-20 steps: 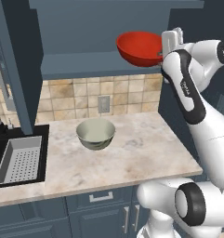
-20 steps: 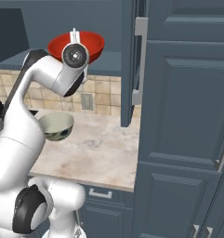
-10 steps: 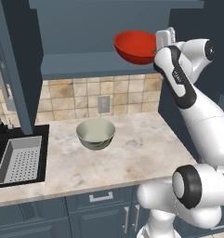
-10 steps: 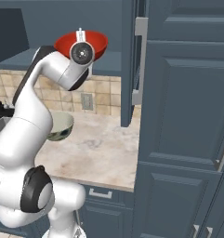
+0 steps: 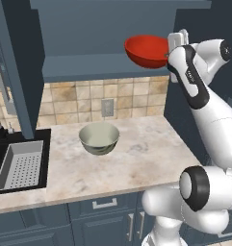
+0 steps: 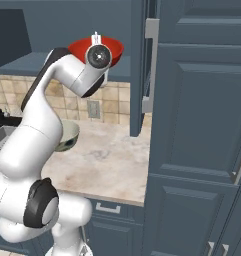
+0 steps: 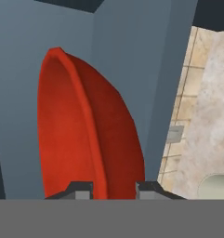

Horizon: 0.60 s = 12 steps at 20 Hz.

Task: Open the cabinet. Pick the bowls from the counter and place them in the cabinet. Then close the cabinet.

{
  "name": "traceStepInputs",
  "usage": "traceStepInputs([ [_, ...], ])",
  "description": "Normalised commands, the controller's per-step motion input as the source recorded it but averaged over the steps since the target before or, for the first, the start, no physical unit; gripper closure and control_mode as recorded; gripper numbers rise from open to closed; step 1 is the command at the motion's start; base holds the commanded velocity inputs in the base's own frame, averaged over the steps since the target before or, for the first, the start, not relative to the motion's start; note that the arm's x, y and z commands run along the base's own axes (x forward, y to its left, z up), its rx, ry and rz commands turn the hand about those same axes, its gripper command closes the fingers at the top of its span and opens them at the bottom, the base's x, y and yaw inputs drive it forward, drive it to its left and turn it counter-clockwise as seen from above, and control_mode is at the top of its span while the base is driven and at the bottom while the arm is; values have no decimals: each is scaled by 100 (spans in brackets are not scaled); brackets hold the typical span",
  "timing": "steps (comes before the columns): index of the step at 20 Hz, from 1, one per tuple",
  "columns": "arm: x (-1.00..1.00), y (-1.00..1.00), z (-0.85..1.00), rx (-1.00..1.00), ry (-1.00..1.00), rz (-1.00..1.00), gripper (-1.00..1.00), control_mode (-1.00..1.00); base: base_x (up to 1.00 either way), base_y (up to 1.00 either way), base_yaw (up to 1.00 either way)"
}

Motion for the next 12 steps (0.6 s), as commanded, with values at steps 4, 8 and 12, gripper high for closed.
traceStepInputs([
  [4,0,-19,-8,0,3,0,100,-100,0,0,0],
  [8,0,-8,-17,0,1,0,100,-100,0,0,0],
  [12,0,-1,-27,0,0,0,100,-100,0,0,0],
])
